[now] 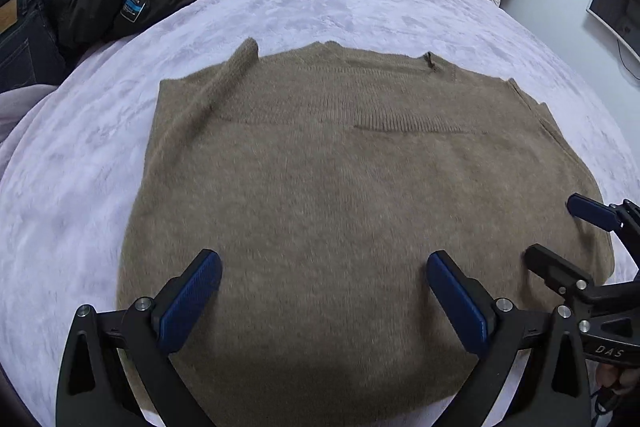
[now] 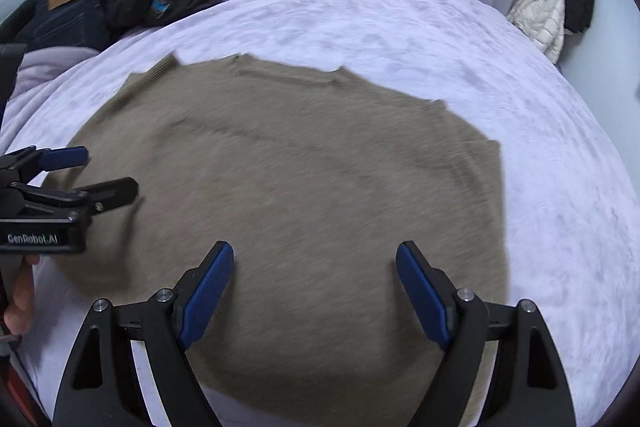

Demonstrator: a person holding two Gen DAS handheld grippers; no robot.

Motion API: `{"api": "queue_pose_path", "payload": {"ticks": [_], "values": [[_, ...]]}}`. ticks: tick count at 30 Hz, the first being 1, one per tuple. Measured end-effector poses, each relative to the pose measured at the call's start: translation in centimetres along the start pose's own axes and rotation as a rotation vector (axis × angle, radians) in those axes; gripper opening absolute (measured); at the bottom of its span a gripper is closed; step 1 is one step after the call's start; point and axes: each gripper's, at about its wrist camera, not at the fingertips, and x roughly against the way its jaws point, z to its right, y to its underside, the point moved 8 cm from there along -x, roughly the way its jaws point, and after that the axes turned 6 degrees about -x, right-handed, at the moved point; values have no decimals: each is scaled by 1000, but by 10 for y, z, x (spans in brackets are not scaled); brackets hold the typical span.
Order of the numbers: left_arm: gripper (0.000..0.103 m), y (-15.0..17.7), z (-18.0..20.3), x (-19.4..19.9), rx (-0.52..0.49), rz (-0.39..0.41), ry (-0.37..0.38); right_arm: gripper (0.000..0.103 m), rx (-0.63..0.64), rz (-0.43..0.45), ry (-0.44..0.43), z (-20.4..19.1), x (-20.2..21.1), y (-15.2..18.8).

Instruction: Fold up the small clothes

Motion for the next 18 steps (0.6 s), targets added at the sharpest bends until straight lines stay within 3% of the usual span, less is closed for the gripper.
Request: {"api": "queue_pose_path", "payload": {"ticks": [3, 6, 12, 14, 16, 18], "values": [[103, 21, -2, -3, -30, -9, -38, 86, 41, -3, 32, -7, -7, 19], [103, 31, -14, 4, -12, 14, -26, 86, 28, 16, 45, 9, 0, 31], [103, 49, -35, 11, 63, 78, 44, 86, -189, 13, -18, 84, 19, 59], [103, 49, -37, 15, 82, 85, 47, 87, -254, -12, 43, 106, 20, 68], [103, 46, -37, 21, 91, 73, 34, 87, -345, -8, 1, 118, 27, 74], [103, 35, -34, 32, 82, 107, 50, 87, -383, 39, 31, 123, 40, 74]]}}
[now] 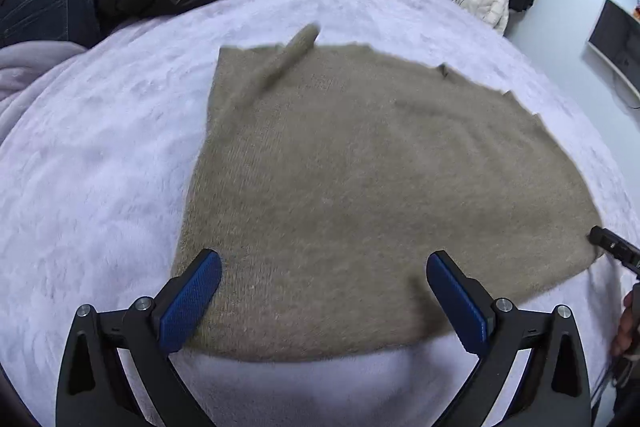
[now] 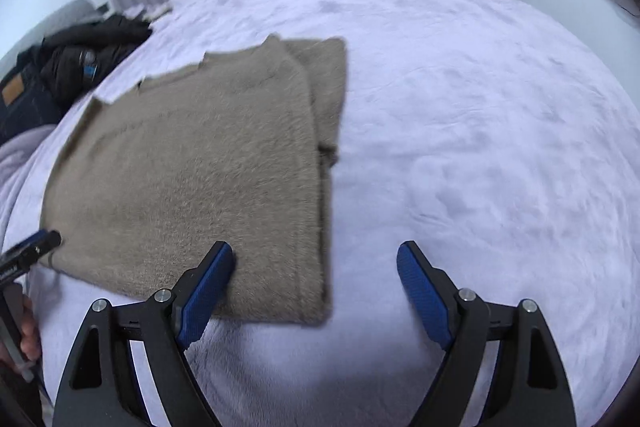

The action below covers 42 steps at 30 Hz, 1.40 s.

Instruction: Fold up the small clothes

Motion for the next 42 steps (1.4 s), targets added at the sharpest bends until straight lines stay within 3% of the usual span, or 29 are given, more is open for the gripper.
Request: {"api": "queue_pose_path", "payload": {"ticks": [4, 8, 10, 12, 16, 18, 19, 21, 23, 25, 27, 29, 30, 32, 35, 37, 39, 42], "values": [[103, -37, 7, -8, 9, 7, 60, 87, 58, 136, 26, -26, 15, 5], [103, -82, 1, -45, 25, -26, 64, 87, 225, 170, 20, -73, 18, 16], [103, -97, -10, -70, 60, -72, 82, 87, 313, 173, 8, -93, 19, 17], [103, -102, -29, -93, 93, -129, 50, 87, 347, 153, -21, -102, 18, 12], [103, -109, -45, -86, 149, -115, 129, 87, 266, 111, -82, -92, 15, -18], [103, -111, -60, -70, 188, -71, 50, 87, 222, 108, -99, -87, 12, -41], [103, -112, -64, -63, 209, -53, 57, 87, 205, 111, -102, -85, 10, -52], [103, -114, -61, -57, 248, -40, 169, 87, 170, 102, -133, -90, 2, -71], [103, -114, -52, -59, 249, -56, 214, 87, 146, 71, -196, -103, -11, -88], [103, -115, -40, -66, 182, -67, 189, 87, 152, 40, -226, -116, -34, -101], [103, -108, -40, -82, 87, -96, 75, 87, 138, -22, -184, -116, -65, -106], [103, -95, -60, -99, 81, -167, -37, 87, 62, -86, -125, -96, -92, -104], [103, -87, -73, -101, 127, -187, -19, 86, 14, -108, -118, -84, -99, -100], [103, -83, -90, -87, 222, -151, 60, 86, -29, -69, -184, -73, -90, -95], [103, -75, -120, -59, 267, -83, 17, 87, 29, 1, -65, -67, -64, -88], [103, -63, -124, -54, 306, -105, 120, 87, 71, 55, -26, -69, -47, -85], [103, -55, -112, -55, 330, -135, 262, 87, 72, 61, -90, -82, -35, -75], [103, -53, -91, -58, 297, -151, 313, 87, 106, 63, -142, -105, -27, -59]]}}
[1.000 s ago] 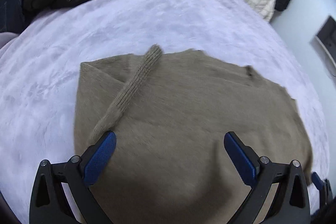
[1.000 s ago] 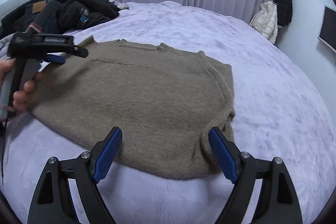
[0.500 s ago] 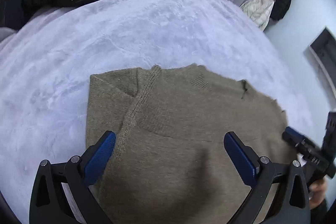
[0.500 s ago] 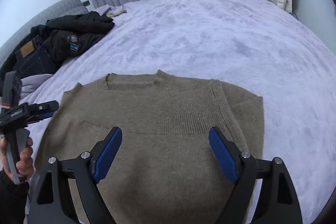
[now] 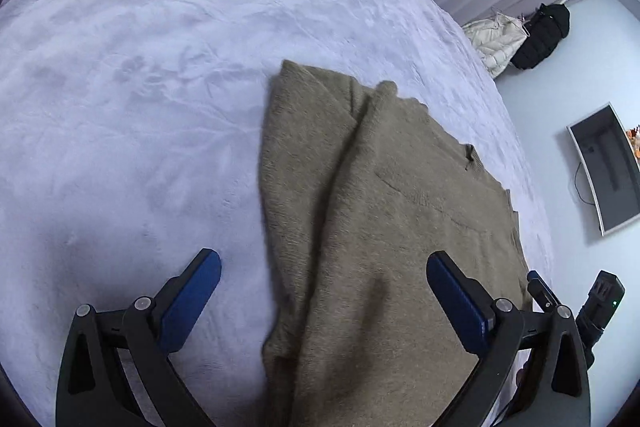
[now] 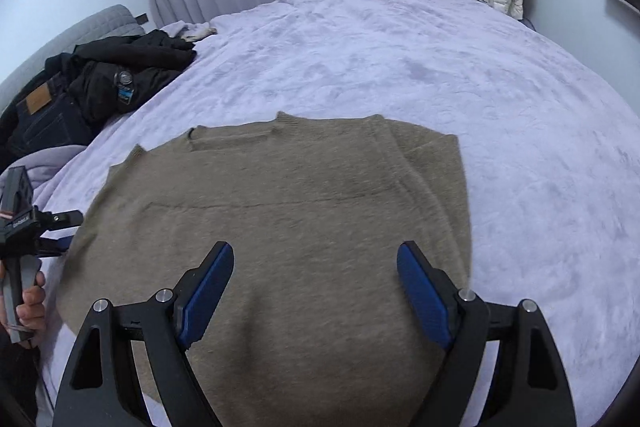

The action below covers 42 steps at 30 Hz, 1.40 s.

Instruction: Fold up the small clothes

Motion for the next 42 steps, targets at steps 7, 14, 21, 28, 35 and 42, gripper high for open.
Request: {"api": "queue_pose_path", "payload": {"ticks": [7, 14, 21, 28, 35, 42], "values": [[84, -4, 30, -26, -39, -53, 12, 87, 141, -40, -8, -43, -7, 22], [45, -3, 38, -39, -100, -84, -56, 87, 274, -80, 124, -59, -37, 1], [26, -3, 38, -28, -81, -66, -38, 88, 334, -171, 190, -80, -99, -2], [26, -4, 45, -30, -66, -73, -96, 103, 241, -221, 226, -78, -132, -40], [26, -2, 37, -28, -40, -81, -85, 103, 80, -232, 254, -67, -124, -43], [26, -6, 53, -21, -76, -81, -156, 102, 163, -192, 289, -69, -70, 25]]}}
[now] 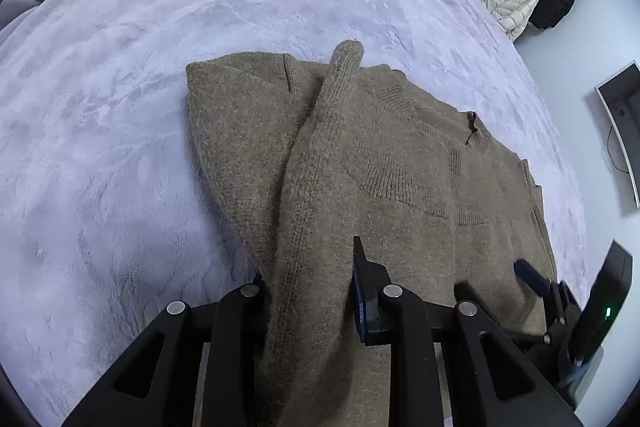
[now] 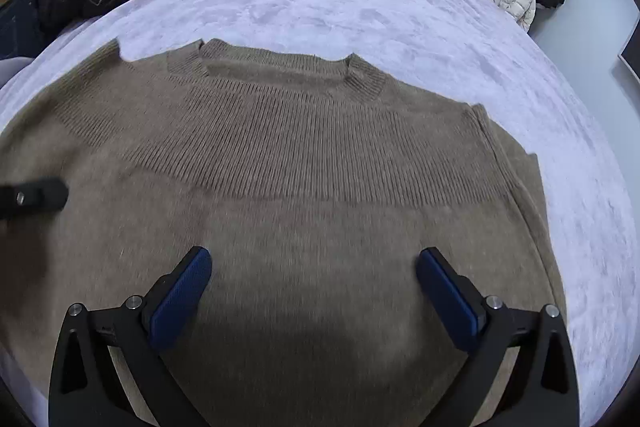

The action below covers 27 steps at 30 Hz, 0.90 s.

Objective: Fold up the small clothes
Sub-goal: 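Grasp the sleeve with the left tool and lift it over the body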

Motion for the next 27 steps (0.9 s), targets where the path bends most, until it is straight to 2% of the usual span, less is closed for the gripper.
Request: {"api": "queue_pose_path", "payload": {"ticks": [3, 8, 10, 15, 17, 21, 23, 27], "values": [[26, -2, 7, 7, -7, 3, -21, 102, -20, 42, -31, 8, 21, 30], [25, -6, 30, 17, -34, 2, -80, 102, 64, 69, -66, 12, 41, 70], [25, -7, 39, 18, -23, -18, -91, 103, 68, 82, -74, 23, 48, 74], [24, -13, 65, 30, 33, -53, -158, 103, -48, 126, -69, 79, 59, 65], [24, -16, 88, 37, 24, -45, -181, 103, -82, 123, -78, 100, 58, 61], [24, -18, 167, 46, -60, -28, -226, 103, -127, 133, -112, 132, 60, 66], [24, -17, 204, 37, -89, -37, -225, 103, -135, 136, -136, 145, 61, 68], [24, -11, 261, -7, -118, -98, -234, 103, -140, 142, -158, 168, 62, 75]]}}
